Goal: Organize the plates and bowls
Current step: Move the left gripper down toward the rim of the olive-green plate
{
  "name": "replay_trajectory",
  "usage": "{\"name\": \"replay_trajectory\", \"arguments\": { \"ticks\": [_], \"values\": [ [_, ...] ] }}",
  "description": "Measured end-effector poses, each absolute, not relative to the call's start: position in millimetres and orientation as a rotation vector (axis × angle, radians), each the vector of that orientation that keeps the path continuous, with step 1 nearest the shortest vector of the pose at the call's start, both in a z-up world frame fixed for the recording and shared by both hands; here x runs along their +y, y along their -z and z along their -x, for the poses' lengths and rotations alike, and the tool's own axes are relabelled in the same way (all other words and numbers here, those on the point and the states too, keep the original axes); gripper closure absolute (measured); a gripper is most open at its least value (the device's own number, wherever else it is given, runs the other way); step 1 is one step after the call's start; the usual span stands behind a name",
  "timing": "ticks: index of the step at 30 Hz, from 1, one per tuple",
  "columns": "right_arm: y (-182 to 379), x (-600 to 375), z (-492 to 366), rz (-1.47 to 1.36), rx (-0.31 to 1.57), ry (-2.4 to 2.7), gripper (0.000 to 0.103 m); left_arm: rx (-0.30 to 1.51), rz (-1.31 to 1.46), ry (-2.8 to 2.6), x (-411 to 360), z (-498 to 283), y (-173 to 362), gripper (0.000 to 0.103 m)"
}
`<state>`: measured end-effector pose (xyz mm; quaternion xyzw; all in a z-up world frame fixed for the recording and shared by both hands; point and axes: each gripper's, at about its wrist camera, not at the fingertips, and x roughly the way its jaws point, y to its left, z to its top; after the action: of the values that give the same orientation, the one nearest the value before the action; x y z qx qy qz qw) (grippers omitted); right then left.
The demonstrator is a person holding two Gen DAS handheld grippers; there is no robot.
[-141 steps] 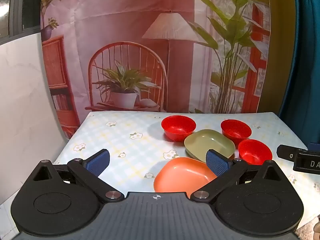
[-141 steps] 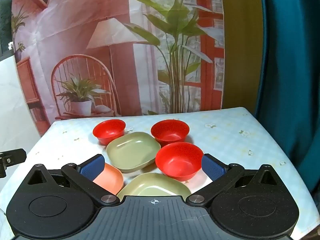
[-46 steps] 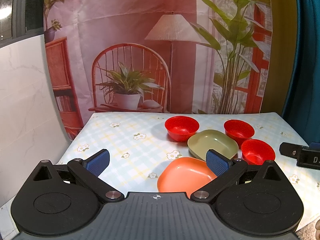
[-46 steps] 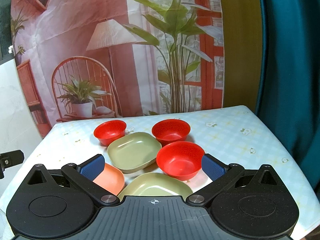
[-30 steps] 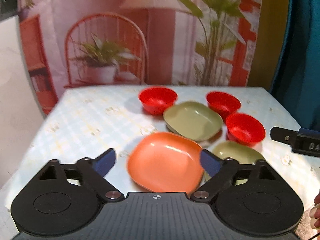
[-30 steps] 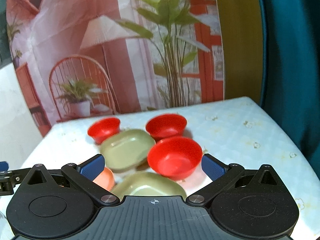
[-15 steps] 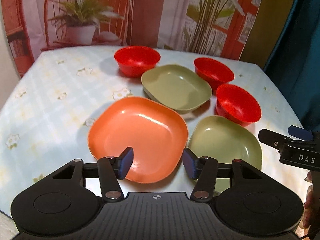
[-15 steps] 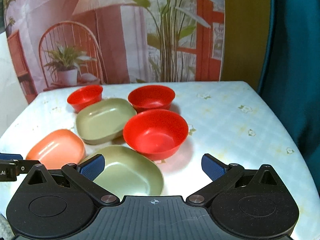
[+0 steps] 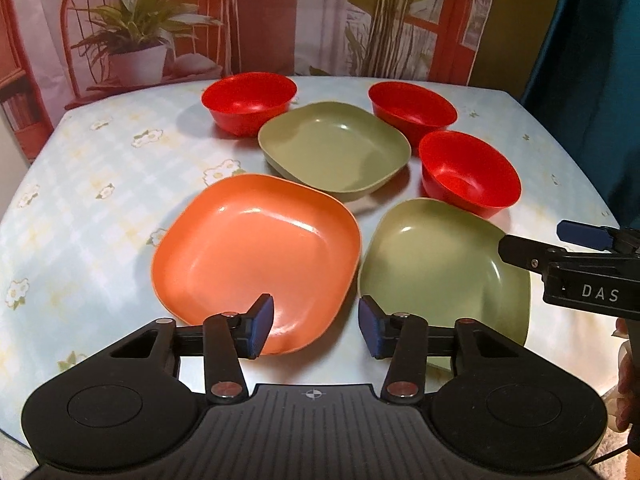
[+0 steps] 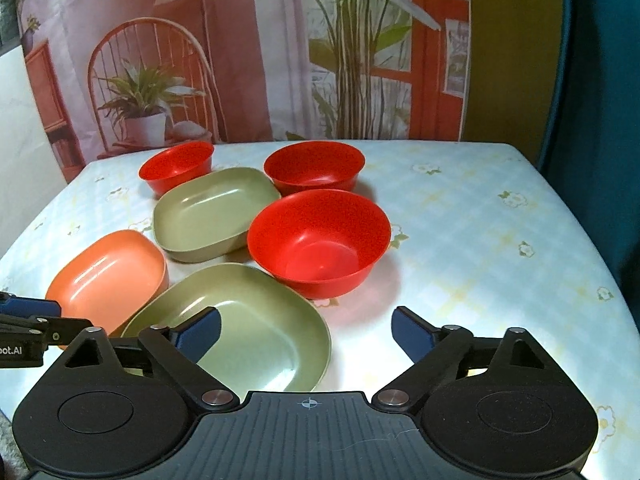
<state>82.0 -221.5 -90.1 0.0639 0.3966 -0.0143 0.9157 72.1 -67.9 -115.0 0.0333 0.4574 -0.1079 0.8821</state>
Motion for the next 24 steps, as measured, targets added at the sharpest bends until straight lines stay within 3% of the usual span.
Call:
{"name": "replay_trajectory", "arguments": {
  "ticks": [9,24],
  "values": [
    [92.0,-226.4,-79.9,-0.152,0.813,0.014,0.018,0.969,-0.032,0.259,-68.7,-72.5,120.1,0.064],
    [95.5,-226.5,-77.2,-0.144,0.817,0.018,0.024,0.975,0.037,0.303,-64.0,-69.3,122.4,0.068]
  ]
}}
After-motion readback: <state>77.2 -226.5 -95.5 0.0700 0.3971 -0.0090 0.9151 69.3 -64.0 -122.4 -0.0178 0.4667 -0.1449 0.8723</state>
